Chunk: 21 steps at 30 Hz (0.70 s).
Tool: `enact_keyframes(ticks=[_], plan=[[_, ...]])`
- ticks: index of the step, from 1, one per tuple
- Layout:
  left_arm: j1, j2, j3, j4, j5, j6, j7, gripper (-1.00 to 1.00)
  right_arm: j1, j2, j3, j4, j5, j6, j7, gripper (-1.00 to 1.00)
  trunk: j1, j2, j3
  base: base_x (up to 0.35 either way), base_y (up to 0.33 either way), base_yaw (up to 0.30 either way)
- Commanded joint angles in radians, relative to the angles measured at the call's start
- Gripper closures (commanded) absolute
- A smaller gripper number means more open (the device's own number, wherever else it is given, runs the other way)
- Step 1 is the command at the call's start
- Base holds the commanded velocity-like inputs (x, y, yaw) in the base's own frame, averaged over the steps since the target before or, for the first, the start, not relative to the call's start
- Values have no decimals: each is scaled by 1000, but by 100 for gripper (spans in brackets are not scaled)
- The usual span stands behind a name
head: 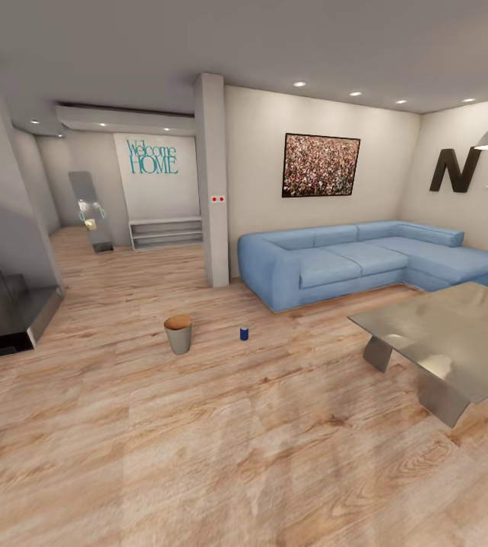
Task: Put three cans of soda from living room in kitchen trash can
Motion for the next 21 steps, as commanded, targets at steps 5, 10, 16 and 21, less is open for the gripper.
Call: enact_keyframes(ticks=[5,10,16,21], plan=[[0,0,0,0,0,0,0,-100,0,0,0,0,0,0,0,-100,0,0,0,0,0,0],[0,0,0,0,0,0,0,-100,0,0,0,0,0,0,0,-100,0,0,0,0,0,0],[0,0,0,0,0,0,0,-100,0,0,0,0,0,0,0,-100,0,0,0,0,0,0],[0,0,0,0,0,0,0,-100,0,0,0,0,0,0,0,-100,0,0,0,0,0,0]])
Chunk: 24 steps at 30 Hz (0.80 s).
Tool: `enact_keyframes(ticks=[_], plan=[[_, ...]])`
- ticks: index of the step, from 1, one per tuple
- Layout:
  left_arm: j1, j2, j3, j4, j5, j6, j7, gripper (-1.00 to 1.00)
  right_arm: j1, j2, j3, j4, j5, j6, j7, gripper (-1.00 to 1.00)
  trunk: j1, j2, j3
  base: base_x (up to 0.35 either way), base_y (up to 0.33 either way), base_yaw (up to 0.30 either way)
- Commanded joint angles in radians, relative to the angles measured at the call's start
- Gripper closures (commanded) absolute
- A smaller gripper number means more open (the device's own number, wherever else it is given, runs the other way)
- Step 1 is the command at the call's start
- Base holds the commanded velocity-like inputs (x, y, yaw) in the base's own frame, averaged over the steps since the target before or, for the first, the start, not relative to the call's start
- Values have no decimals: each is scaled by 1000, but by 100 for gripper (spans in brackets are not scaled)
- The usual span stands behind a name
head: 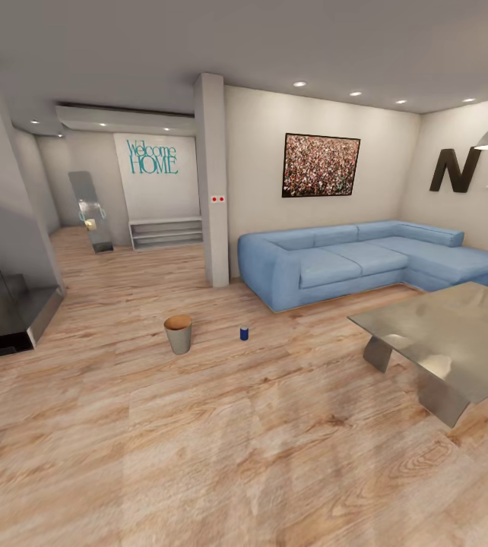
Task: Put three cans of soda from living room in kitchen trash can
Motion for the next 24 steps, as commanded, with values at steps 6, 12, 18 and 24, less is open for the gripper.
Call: enact_keyframes(ticks=[6,12,18,24], plan=[[0,0,0,0,0,0,0,-100,0,0,0,0,0,0,0,-100,0,0,0,0,0,0],[0,0,0,0,0,0,0,-100,0,0,0,0,0,0,0,-100,0,0,0,0,0,0],[0,0,0,0,0,0,0,-100,0,0,0,0,0,0,0,-100,0,0,0,0,0,0],[0,0,0,0,0,0,0,-100,0,0,0,0,-1,0,0,-100,0,0,0,0,0,0]])
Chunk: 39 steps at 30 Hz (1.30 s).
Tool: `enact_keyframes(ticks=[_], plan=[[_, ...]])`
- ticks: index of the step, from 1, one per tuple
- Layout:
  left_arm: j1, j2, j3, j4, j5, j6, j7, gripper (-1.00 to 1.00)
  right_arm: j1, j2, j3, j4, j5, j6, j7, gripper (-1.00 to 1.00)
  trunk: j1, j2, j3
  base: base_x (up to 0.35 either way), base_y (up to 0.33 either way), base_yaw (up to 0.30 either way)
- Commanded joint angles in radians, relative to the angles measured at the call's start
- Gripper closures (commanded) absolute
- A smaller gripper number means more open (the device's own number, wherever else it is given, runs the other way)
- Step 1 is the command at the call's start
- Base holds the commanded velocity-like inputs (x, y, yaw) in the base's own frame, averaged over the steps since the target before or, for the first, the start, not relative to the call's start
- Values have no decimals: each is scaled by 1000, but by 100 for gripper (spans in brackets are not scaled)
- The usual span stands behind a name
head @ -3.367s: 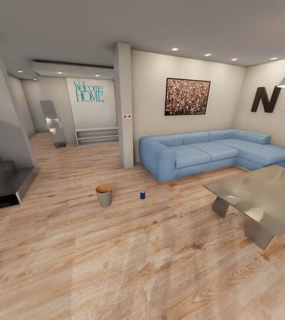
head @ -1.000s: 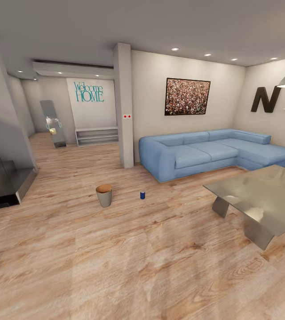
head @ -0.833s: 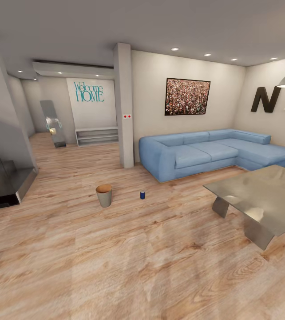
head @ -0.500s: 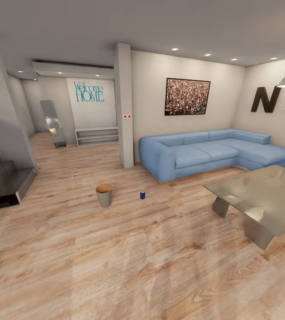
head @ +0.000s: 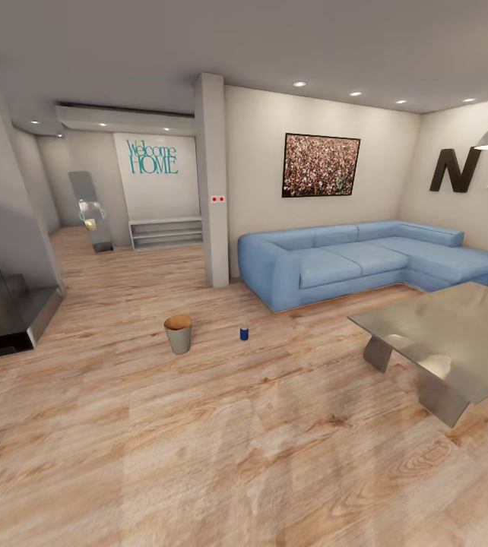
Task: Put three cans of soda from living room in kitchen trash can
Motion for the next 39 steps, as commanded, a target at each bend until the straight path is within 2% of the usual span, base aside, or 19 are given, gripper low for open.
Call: enact_keyframes(ticks=[1,39], plan=[[0,0,0,0,0,0,0,-100,0,0,0,0,0,0,0,-100,0,0,0,0,0,0],[0,0,0,0,0,0,0,-100,0,0,0,0,0,0,0,-100,0,0,0,0,0,0]])
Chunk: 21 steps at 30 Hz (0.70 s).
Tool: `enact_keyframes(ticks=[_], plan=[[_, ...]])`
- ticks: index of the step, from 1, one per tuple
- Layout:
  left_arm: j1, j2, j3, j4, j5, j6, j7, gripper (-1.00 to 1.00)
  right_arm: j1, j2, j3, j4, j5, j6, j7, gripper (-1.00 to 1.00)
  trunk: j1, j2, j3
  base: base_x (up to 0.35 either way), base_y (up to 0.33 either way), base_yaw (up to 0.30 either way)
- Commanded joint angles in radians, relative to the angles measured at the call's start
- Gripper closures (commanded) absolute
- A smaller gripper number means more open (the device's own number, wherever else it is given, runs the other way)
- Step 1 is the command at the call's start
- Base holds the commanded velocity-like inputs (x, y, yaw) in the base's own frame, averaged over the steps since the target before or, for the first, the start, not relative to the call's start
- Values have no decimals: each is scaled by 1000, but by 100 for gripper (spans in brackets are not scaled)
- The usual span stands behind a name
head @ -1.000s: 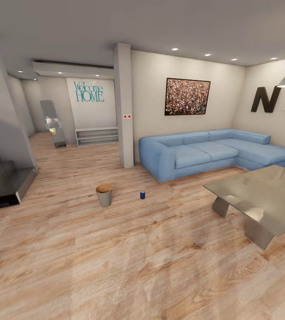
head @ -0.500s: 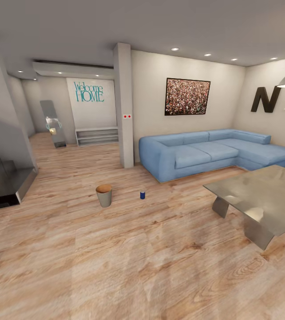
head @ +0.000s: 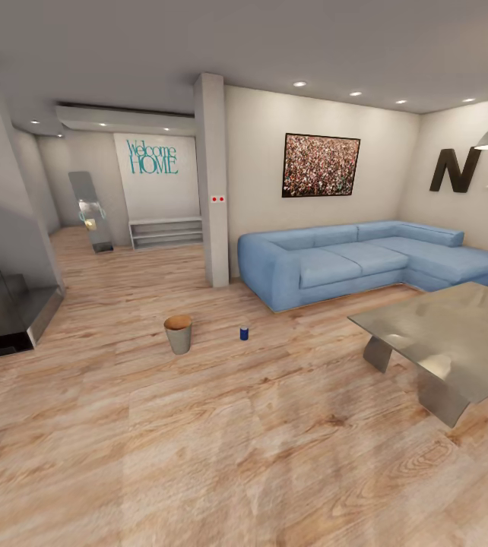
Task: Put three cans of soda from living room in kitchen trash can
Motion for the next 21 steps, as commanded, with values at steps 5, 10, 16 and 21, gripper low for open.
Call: enact_keyframes(ticks=[5,10,16,21], plan=[[0,0,0,0,0,0,0,-100,0,0,0,0,0,0,0,-100,0,0,0,0,0,0],[0,0,0,0,0,0,0,-100,0,0,0,0,0,0,0,-100,0,0,0,0,0,0],[0,0,0,0,0,0,0,-100,0,0,0,0,0,0,0,-100,0,0,0,0,0,0],[0,0,0,0,0,0,0,-100,0,0,0,0,0,0,0,-100,0,0,0,0,0,0]])
